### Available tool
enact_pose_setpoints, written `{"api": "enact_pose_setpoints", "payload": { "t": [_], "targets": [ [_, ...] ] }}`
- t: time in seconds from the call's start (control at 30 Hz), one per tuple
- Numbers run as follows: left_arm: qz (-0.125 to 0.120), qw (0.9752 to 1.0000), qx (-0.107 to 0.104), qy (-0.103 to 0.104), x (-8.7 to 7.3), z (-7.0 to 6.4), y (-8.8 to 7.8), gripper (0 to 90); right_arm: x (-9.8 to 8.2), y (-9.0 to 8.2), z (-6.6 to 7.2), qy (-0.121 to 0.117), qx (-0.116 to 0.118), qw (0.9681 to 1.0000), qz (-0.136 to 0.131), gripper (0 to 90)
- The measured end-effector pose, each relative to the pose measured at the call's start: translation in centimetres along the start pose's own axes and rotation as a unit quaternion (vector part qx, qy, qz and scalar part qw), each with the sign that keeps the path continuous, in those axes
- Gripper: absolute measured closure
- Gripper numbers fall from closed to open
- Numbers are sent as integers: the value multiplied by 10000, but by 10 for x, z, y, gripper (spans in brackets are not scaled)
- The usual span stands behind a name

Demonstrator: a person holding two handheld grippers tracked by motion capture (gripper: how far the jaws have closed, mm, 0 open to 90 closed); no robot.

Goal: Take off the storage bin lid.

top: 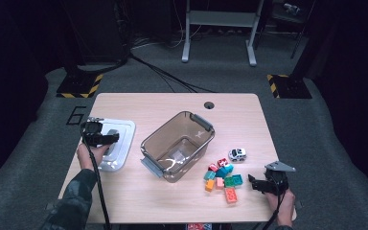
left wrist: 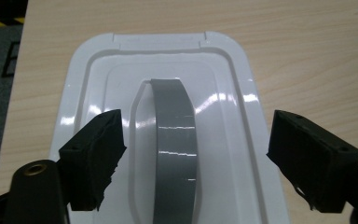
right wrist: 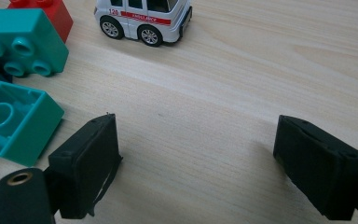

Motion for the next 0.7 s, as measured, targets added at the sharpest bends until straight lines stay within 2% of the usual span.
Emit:
{"api": "enact_pose_setpoints", "payload": {
  "t": [0.1,0.2,0.5,0.7],
  "targets": [
    [-90,9996,-7,263,-4,-9,-10,149,0,0,0,7,0,10000,0,133],
    [-102,9990,-75,433,-10,-16,-18,125,0,0,0,4,2,10000,3,134],
    [-320,9975,-191,594,-34,-32,-36,52,0,0,0,-16,-3,10000,-2,133],
    [-227,9955,-277,883,-54,-47,-42,26,0,0,0,-7,-1,10000,-5,133]
  ]
}}
Point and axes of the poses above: each handheld gripper's, and its own axes: y roughly forward along the jaws, x roughly out of its top, z roughly to its left, the point moved 5 cm from there along y, roughly forward along the jaws, and after that the axes turned 8 degrees about -x, right-handed, at the moved point
